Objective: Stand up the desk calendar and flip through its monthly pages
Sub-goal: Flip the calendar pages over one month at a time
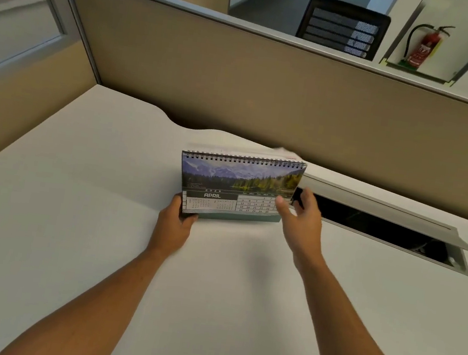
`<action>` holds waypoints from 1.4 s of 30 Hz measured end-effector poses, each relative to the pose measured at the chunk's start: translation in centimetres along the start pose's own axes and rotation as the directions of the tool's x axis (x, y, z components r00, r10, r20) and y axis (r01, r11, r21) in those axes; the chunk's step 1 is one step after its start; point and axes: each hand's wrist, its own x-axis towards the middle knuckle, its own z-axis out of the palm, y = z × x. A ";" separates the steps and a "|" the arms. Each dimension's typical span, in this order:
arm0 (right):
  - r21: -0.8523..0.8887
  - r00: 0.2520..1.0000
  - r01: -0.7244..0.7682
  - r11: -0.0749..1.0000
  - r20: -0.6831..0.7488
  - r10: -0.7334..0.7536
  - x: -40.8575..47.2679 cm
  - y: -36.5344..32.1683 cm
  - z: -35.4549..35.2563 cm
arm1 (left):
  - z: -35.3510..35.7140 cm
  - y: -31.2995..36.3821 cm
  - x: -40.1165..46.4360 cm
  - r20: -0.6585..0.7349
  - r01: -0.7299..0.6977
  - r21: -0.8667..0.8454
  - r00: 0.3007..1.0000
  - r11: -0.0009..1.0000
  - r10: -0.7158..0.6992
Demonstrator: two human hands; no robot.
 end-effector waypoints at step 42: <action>0.244 0.971 0.125 0.962 0.168 -0.169 -0.5 -10.1 -1.0 | -0.2 0.7 -0.4 0.002 0.022 0.066 1.000 0.998 -0.022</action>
